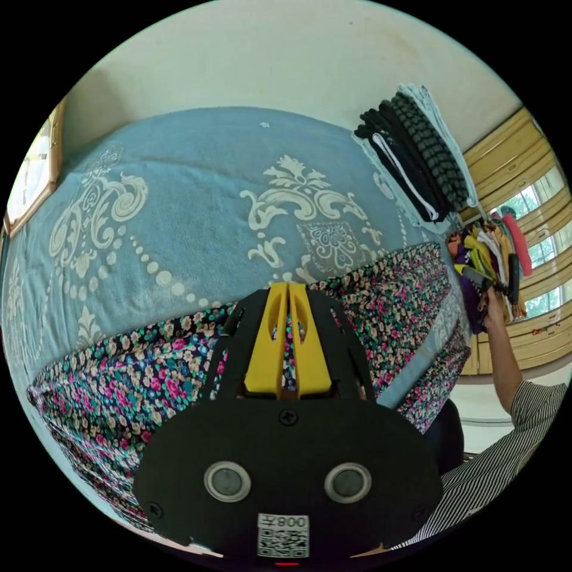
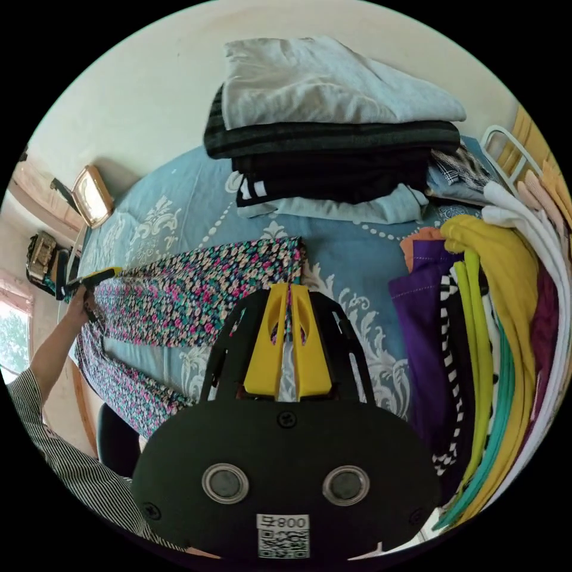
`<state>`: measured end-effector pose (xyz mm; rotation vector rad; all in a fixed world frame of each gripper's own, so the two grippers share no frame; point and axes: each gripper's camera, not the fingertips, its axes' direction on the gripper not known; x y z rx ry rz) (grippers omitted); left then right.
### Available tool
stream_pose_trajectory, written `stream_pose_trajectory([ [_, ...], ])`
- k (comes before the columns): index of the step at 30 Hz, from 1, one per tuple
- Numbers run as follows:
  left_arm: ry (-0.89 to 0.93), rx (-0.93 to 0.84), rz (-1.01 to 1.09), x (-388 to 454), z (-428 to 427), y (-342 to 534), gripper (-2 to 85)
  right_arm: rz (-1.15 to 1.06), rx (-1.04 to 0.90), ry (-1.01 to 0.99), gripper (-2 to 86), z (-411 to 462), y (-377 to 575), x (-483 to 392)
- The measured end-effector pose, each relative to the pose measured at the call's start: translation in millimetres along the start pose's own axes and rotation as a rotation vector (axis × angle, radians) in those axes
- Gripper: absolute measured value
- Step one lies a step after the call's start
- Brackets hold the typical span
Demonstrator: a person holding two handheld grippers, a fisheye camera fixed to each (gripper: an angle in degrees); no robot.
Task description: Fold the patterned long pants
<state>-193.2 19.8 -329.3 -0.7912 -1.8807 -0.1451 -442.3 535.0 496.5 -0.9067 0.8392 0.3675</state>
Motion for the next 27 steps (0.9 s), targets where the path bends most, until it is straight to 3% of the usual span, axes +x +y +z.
stream_pose_trajectory([
  [7,0.074,0.064,0.023,15.4,-51.8,109.9,0.2,-0.037,0.002,-0.093,0.2,-48.2,88.2,-3.2],
  [14,0.007,-0.067,-0.192,-6.2,-44.9,228.5,0.3,0.062,-0.097,-0.067,0.1,-60.3,168.6,14.0],
  [19,0.034,-0.002,-0.262,-8.2,-68.1,263.6,0.5,0.158,-0.140,-0.153,0.2,-65.2,176.1,40.4],
  [23,0.046,0.028,-0.271,-3.7,-88.0,298.6,1.2,0.102,-0.078,-0.121,0.5,-102.6,173.3,27.9],
  [27,0.061,0.003,-0.237,-1.4,-82.6,311.6,2.3,0.055,-0.143,-0.001,2.0,-112.9,158.8,16.5],
])
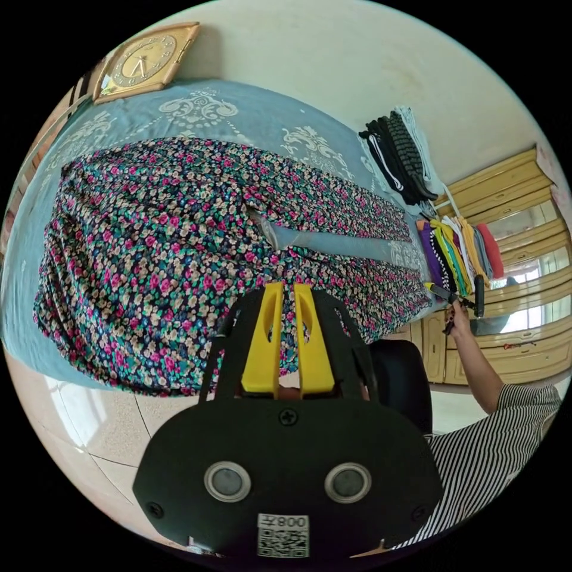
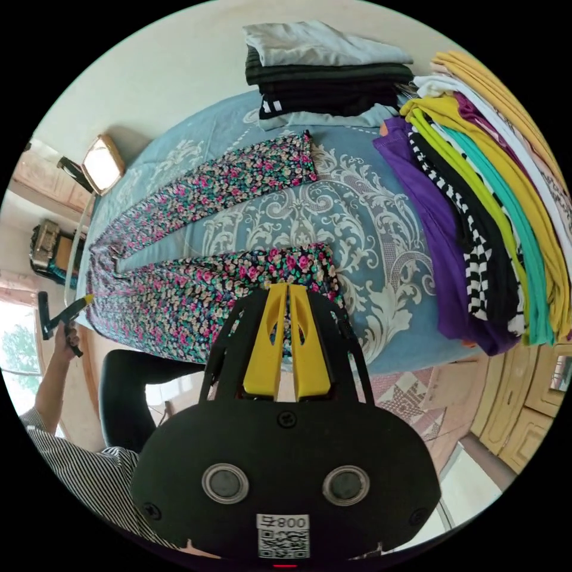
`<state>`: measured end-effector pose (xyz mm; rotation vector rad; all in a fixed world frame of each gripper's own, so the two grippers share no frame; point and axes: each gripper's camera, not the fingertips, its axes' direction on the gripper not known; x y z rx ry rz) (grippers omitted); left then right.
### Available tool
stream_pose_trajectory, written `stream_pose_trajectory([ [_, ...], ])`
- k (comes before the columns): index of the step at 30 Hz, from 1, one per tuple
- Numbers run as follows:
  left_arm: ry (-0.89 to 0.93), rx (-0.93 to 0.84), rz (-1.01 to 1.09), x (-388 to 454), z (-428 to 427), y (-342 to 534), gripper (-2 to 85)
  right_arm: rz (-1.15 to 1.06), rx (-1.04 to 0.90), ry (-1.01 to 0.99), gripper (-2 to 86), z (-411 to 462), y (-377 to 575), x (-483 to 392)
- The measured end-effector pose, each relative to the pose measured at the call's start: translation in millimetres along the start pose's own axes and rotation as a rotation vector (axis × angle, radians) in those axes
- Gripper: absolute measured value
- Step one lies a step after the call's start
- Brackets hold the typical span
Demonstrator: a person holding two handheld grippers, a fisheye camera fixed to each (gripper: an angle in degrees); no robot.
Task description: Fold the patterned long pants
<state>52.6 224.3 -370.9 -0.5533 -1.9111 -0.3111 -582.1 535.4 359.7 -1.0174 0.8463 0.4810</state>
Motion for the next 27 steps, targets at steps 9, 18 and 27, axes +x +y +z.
stream_pose_trajectory([
  [9,-0.134,-0.130,0.118,2.1,50.9,-24.4,3.2,-0.009,-0.060,0.093,5.5,-19.8,-40.6,1.4],
  [18,-0.123,-0.065,0.134,-11.4,44.9,-2.6,1.4,-0.021,-0.025,0.074,0.6,-64.4,-61.0,0.1],
  [27,-0.176,-0.101,0.117,-38.1,58.9,29.6,1.1,0.014,-0.085,0.025,0.1,-86.5,-110.5,5.7],
])
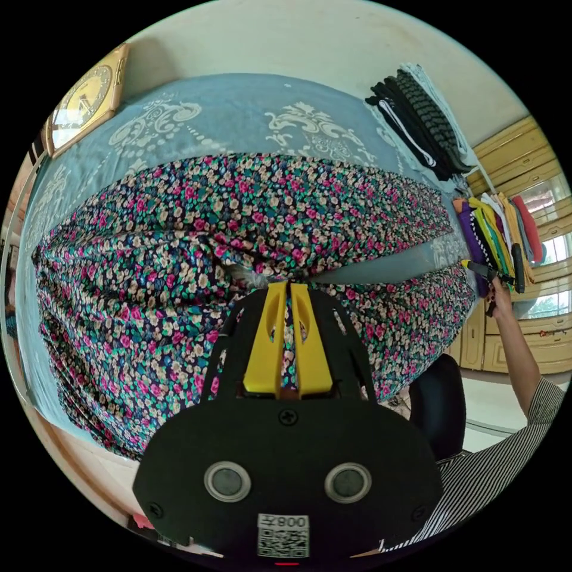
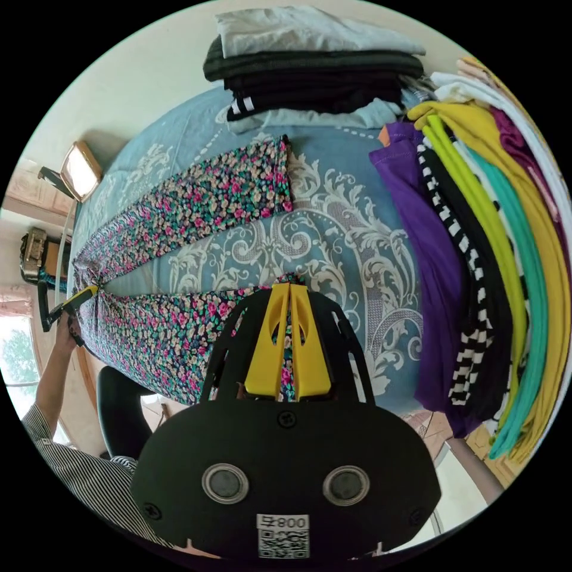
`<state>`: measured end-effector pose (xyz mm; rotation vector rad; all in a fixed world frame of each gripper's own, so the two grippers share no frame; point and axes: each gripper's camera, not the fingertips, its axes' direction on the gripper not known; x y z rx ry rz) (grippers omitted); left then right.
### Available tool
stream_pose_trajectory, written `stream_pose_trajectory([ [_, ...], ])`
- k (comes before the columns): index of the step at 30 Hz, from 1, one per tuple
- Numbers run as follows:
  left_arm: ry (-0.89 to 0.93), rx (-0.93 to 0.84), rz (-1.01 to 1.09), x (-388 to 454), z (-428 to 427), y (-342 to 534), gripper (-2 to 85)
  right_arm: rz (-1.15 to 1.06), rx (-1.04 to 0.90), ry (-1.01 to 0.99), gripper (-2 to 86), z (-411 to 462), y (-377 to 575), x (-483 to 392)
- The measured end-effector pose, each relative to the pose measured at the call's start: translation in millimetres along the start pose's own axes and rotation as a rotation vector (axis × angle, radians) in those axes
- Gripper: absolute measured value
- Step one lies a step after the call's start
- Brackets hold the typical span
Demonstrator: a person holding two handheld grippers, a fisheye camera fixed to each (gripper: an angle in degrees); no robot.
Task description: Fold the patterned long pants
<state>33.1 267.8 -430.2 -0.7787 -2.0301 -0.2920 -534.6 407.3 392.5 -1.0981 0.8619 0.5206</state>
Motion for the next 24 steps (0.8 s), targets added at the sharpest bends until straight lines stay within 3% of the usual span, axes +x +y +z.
stream_pose_trajectory([
  [6,0.053,0.103,-0.076,-26.5,-23.7,49.2,1.9,0.064,0.072,-0.010,0.0,-42.1,-4.6,1.2],
  [10,-0.015,0.157,-0.132,-51.9,-52.3,117.3,2.4,0.050,0.125,-0.096,0.0,-74.6,5.6,-3.5],
  [13,-0.102,0.165,-0.295,-90.7,-66.2,178.8,2.8,-0.072,0.125,-0.167,0.0,-92.6,17.3,-42.3],
  [19,-0.057,0.335,-0.747,-178.2,-87.6,292.3,6.3,-0.397,0.021,-0.203,0.1,-97.7,25.2,-178.2],
  [24,-0.016,0.367,-0.910,-226.2,-81.3,326.6,7.7,-0.741,-0.084,-0.242,0.1,-94.5,20.5,-323.9],
])
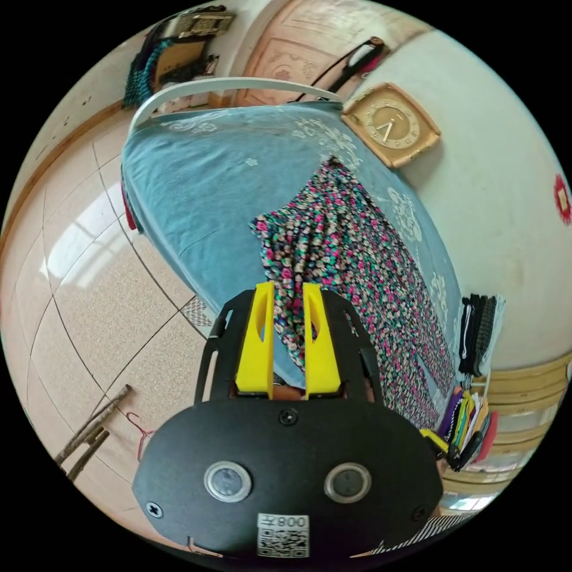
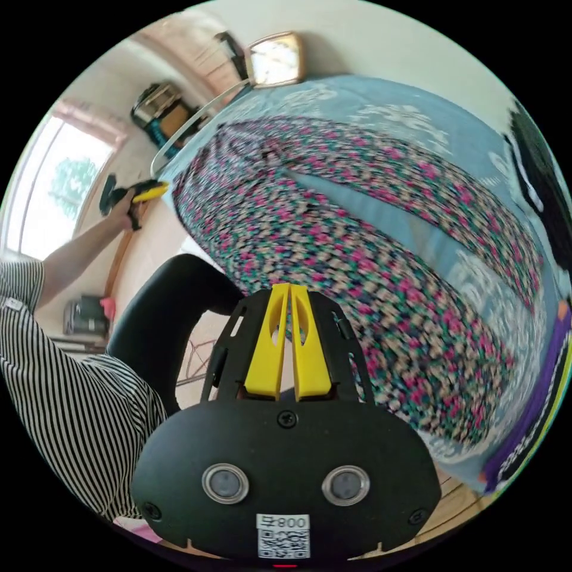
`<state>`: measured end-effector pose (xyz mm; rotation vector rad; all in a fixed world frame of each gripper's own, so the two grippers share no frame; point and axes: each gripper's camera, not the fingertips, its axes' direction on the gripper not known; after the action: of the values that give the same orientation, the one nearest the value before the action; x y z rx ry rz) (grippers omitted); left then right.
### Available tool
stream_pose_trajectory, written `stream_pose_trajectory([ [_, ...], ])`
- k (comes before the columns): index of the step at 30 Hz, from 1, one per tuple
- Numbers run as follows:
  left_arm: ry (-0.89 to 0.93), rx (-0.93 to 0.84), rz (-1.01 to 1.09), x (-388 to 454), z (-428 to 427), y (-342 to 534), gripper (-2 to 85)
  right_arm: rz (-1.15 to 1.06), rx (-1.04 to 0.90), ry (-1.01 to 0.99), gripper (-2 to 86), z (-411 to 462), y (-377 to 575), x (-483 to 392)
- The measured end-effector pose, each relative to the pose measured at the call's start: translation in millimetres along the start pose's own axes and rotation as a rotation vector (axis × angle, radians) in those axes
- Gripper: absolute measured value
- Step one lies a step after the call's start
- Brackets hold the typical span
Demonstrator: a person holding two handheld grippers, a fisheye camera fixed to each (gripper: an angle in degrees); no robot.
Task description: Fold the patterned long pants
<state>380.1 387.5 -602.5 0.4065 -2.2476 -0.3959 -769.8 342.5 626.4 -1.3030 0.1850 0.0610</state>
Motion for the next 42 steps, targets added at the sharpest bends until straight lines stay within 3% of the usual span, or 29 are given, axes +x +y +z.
stream_pose_trajectory([
  [6,-0.017,-0.038,-0.069,-35.0,22.3,-22.6,3.8,-0.164,-0.092,0.026,0.1,23.2,-89.0,-65.7],
  [12,0.063,0.054,-0.040,-67.9,-4.0,-16.0,1.3,-0.177,-0.133,0.016,0.1,10.9,-138.4,-80.8],
  [17,0.119,0.005,-0.098,-100.8,8.8,-11.4,2.4,-0.212,-0.127,0.022,0.2,-4.2,-158.6,-94.8],
  [24,0.049,0.164,-0.050,-79.4,-15.2,-28.2,5.3,-0.198,-0.119,0.023,0.7,-49.9,-205.3,-100.4],
  [27,0.076,0.197,0.102,-40.0,-19.5,-53.5,5.5,-0.183,-0.009,0.108,1.5,-85.1,-240.5,-86.6],
  [32,0.168,0.099,0.385,69.8,25.8,-119.9,5.6,-0.155,0.079,0.282,3.1,-118.7,-338.4,-43.4],
  [42,0.185,-0.102,0.790,271.7,122.6,-191.9,6.8,-0.169,0.003,0.328,6.5,-119.0,-479.5,2.8],
])
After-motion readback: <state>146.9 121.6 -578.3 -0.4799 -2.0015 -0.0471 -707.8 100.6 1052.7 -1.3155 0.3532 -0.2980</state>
